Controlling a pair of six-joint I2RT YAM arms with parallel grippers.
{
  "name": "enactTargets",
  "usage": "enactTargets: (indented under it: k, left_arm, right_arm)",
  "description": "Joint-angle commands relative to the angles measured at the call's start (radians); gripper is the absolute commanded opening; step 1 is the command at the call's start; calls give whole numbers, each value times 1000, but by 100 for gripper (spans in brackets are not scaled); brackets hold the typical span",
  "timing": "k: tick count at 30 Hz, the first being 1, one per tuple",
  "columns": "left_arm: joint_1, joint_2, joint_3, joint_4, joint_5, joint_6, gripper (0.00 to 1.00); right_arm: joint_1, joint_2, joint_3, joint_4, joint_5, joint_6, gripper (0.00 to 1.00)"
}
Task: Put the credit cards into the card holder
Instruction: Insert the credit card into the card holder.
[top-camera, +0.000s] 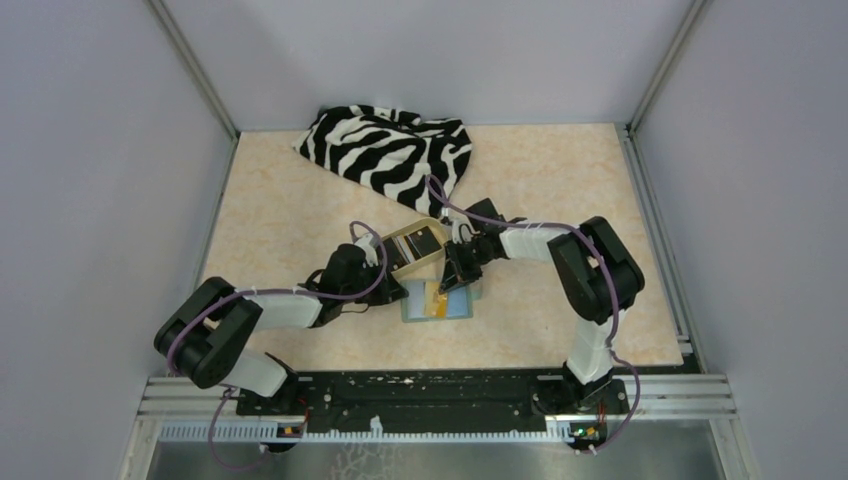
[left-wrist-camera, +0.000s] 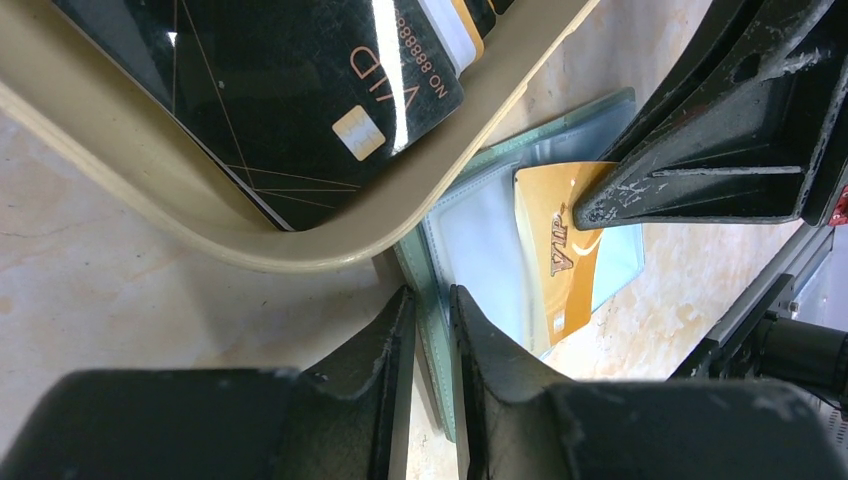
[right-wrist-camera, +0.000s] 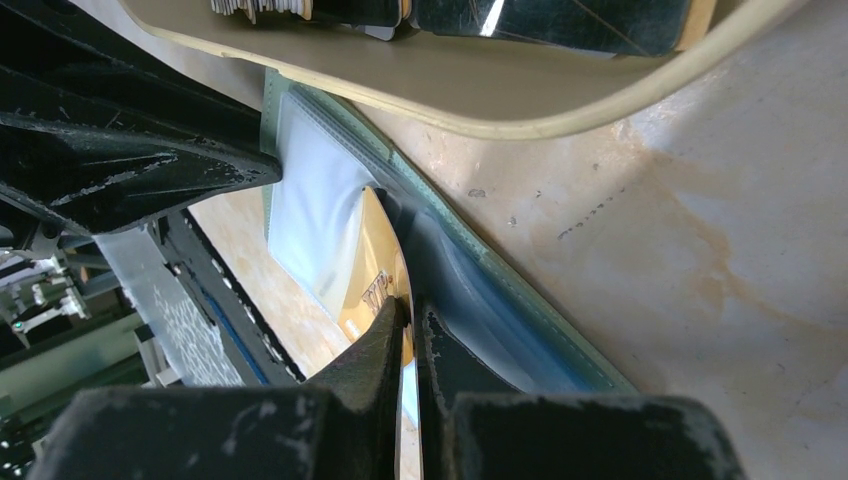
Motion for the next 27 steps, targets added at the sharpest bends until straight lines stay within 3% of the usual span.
enactTargets:
  k: [1,27]
  left_arm:
    - [-22,20,2,-51,-4,18,25]
    - [-22,-6,5,-69,-10,29,25]
  right_arm:
    - [22,-33,-45,-9,135,-7,0]
    - [-7,-74,-109,-30,98,37,0]
